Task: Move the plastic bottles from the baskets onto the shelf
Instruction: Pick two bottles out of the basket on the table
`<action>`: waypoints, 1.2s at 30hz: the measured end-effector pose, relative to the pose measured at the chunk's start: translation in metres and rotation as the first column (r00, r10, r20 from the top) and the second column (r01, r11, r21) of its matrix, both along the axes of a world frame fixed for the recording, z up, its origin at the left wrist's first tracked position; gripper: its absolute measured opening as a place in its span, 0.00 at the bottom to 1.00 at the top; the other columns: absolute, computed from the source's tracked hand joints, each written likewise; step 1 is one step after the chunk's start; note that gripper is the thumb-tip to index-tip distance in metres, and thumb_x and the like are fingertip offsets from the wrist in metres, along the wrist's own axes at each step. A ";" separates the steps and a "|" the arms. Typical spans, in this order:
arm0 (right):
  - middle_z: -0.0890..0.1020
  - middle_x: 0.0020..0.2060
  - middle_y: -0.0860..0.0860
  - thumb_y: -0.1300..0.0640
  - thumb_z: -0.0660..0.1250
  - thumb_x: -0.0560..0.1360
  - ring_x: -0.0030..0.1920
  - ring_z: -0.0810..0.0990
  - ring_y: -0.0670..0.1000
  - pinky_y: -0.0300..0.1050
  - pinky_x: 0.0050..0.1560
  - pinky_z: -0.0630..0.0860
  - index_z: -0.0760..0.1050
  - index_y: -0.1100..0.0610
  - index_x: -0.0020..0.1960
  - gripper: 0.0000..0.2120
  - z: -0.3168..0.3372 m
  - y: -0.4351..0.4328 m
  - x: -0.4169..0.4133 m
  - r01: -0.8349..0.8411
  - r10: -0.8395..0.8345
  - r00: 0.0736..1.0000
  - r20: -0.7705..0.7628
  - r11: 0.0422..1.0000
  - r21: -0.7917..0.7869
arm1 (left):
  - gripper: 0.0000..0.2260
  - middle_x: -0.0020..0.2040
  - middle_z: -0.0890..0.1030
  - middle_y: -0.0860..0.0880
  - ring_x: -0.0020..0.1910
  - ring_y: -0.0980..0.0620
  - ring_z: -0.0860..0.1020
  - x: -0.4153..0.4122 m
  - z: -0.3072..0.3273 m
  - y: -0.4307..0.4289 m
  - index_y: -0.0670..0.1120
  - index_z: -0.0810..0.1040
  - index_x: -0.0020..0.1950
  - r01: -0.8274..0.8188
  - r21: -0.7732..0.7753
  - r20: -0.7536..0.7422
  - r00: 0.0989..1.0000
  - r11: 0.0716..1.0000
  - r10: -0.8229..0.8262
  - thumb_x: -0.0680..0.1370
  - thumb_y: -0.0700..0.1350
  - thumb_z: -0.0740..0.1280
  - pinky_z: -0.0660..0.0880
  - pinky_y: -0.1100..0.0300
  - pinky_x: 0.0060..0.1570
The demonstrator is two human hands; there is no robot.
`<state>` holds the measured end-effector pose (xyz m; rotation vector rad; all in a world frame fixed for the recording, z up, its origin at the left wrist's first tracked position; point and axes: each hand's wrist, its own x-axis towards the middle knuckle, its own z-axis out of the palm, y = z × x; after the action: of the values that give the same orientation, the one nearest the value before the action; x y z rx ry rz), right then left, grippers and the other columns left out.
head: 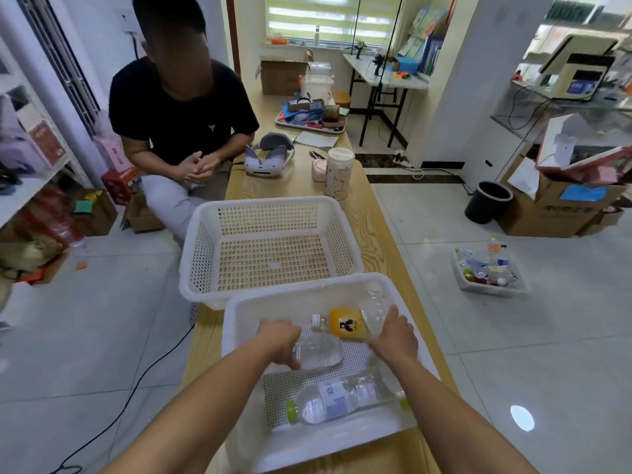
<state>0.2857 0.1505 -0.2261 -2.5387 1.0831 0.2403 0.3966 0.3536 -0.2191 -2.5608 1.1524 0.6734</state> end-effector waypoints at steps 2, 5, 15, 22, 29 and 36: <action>0.72 0.66 0.59 0.46 0.74 0.68 0.63 0.74 0.60 0.51 0.58 0.75 0.44 0.56 0.78 0.51 0.007 0.000 0.002 0.044 -0.046 0.999 0.011 0.991 0.124 | 0.29 0.65 0.70 0.45 0.65 0.44 0.67 0.007 0.015 -0.004 0.47 0.71 0.67 0.143 0.035 0.103 0.984 0.989 -0.146 0.70 0.57 0.74 0.66 0.46 0.62; 0.71 0.67 0.60 0.54 0.76 0.66 0.59 0.77 0.61 0.54 0.56 0.78 0.40 0.48 0.78 0.56 0.017 0.003 0.006 0.147 -0.163 0.987 0.013 0.918 0.369 | 0.25 0.65 0.70 0.46 0.66 0.46 0.65 0.011 0.028 -0.006 0.48 0.73 0.66 0.335 0.084 0.267 0.900 0.938 -0.345 0.70 0.47 0.75 0.63 0.50 0.65; 0.81 0.41 0.60 0.53 0.77 0.65 0.43 0.79 0.59 0.50 0.23 0.80 0.78 0.63 0.49 0.18 0.059 -0.012 0.004 0.533 -0.450 0.772 -0.449 0.075 0.842 | 0.24 0.75 0.60 0.44 0.76 0.43 0.54 0.010 0.014 0.011 0.48 0.70 0.70 0.383 0.049 0.390 0.843 0.923 -0.370 0.74 0.40 0.70 0.44 0.48 0.76; 0.78 0.53 0.63 0.51 0.69 0.76 0.41 0.79 0.66 0.53 0.23 0.79 0.72 0.59 0.62 0.19 0.050 -0.019 0.014 0.434 -0.649 0.634 -0.419 -0.150 0.889 | 0.36 0.61 0.74 0.38 0.55 0.39 0.76 -0.027 0.000 0.029 0.41 0.73 0.66 -0.185 -0.438 0.316 0.885 0.880 0.343 0.59 0.37 0.79 0.76 0.50 0.54; 0.73 0.57 0.71 0.66 0.57 0.76 0.46 0.81 0.71 0.59 0.29 0.80 0.56 0.68 0.72 0.25 0.041 -0.016 0.032 0.557 -0.461 0.779 -0.426 0.195 0.807 | 0.27 0.62 0.71 0.40 0.55 0.43 0.75 -0.025 -0.016 0.020 0.39 0.53 0.69 -0.896 -0.293 -0.620 0.445 0.335 0.647 0.77 0.38 0.65 0.73 0.54 0.48; 0.82 0.49 0.53 0.54 0.74 0.72 0.48 0.82 0.51 0.44 0.51 0.78 0.73 0.58 0.49 0.13 0.045 0.004 0.054 -0.142 0.212 0.891 -0.402 0.970 0.196 | 0.32 0.64 0.69 0.40 0.63 0.41 0.72 -0.026 -0.020 0.014 0.41 0.51 0.69 -0.985 -0.151 -0.849 0.174 0.085 0.499 0.76 0.39 0.70 0.73 0.47 0.62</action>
<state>0.3402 0.1546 -0.1813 -2.4970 0.9220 0.9249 0.3706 0.3675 -0.2394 -3.8041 -0.4870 1.7226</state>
